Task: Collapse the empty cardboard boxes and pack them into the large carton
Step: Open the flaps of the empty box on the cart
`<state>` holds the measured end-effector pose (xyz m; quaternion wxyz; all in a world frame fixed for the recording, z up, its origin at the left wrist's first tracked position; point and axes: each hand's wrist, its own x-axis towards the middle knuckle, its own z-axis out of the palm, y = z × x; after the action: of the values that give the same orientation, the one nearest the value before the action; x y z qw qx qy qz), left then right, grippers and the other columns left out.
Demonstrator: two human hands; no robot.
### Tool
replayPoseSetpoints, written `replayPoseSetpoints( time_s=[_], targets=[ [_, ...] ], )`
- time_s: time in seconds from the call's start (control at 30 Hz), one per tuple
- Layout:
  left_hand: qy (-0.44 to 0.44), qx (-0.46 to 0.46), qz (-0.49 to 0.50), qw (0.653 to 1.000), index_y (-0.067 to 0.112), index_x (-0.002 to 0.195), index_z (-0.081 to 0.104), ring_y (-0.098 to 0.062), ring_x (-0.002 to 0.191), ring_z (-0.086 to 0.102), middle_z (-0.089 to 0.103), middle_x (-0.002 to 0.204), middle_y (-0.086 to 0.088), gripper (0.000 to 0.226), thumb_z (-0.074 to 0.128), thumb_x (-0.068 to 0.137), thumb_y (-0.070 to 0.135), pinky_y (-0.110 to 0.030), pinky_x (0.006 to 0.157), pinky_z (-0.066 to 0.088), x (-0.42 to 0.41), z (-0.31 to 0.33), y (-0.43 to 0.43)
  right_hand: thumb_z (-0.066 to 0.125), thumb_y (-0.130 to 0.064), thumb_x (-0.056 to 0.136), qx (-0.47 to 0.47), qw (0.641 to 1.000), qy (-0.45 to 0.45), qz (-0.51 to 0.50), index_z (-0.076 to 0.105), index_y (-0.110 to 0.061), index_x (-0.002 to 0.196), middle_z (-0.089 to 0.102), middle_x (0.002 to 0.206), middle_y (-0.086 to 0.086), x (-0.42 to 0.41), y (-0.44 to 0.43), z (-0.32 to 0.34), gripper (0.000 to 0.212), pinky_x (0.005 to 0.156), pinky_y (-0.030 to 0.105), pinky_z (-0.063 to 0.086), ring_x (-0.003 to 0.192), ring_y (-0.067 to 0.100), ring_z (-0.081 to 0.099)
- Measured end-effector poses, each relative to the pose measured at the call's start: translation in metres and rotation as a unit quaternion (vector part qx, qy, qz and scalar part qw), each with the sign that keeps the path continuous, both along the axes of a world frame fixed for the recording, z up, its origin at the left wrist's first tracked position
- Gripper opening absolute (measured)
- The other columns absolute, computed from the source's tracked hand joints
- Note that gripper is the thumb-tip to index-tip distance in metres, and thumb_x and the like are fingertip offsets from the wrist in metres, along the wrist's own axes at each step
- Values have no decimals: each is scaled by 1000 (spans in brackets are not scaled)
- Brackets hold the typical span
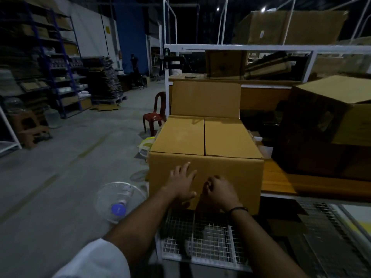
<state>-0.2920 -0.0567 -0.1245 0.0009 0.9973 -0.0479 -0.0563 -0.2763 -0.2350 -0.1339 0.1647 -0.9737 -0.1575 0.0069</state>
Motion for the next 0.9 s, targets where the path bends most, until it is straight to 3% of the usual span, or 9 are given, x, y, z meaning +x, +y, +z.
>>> replayPoseSetpoints(
  time_s=[0.2,0.33,0.43,0.53,0.63,0.7,0.77,0.83,0.9],
  targets=[
    [-166,-30,-31,985,31,157,23,-35,145,23,20,163,-8,76,61,94,49,-52,120,23,33,4,30,52,-40,100,3,988,-145,-43,50,-21,136,44,140,10,40,33,24,40,106,47,40,128,32,39],
    [-202,-40,-60,977,29,150,37,-31,138,31,35,155,-7,60,55,96,49,-48,114,30,59,15,43,45,-45,102,10,994,-49,-94,43,-20,145,50,141,13,79,68,43,50,111,53,30,132,36,42],
    [-244,-65,-85,964,28,150,36,-28,141,29,34,156,-5,62,57,94,45,-46,116,31,67,14,53,42,-46,102,117,983,16,-139,46,-18,138,61,130,13,98,87,47,45,110,54,25,128,38,46],
    [-309,-98,-112,939,24,151,31,-24,138,34,36,152,-4,69,64,92,39,-41,114,36,72,20,60,43,-43,103,282,942,5,-182,46,-18,140,63,129,11,109,102,64,45,108,50,33,123,35,53],
    [-356,-78,-162,917,10,132,47,-30,119,44,45,134,-11,53,69,87,26,-46,98,49,81,33,70,42,-44,103,427,895,-47,-120,40,-22,147,65,118,6,109,120,97,49,95,49,51,104,26,63],
    [-338,-53,-148,928,4,127,58,-34,119,50,54,132,-17,41,64,91,23,-49,96,50,86,40,76,42,-43,106,474,876,-69,-50,34,-21,152,65,104,-1,105,135,123,52,74,33,54,88,14,62],
    [-315,-121,-133,932,8,135,58,-30,125,55,60,138,-13,42,55,99,29,-45,103,48,87,52,80,42,-42,108,486,870,-77,10,34,-22,153,63,98,-6,103,153,145,51,63,19,48,80,5,59],
    [-326,-147,-126,925,13,139,56,-23,124,58,62,136,-6,38,58,102,23,-35,101,50,88,63,86,43,-40,108,478,873,-82,55,41,-22,149,64,100,-7,104,172,157,45,63,17,47,81,0,58],
    [-319,-200,-80,923,16,141,51,-11,124,61,60,132,4,38,58,103,15,-21,96,51,92,65,99,44,-38,108,456,882,-81,85,46,-21,147,62,111,-7,107,191,161,42,69,15,42,96,6,58]
  ],
)
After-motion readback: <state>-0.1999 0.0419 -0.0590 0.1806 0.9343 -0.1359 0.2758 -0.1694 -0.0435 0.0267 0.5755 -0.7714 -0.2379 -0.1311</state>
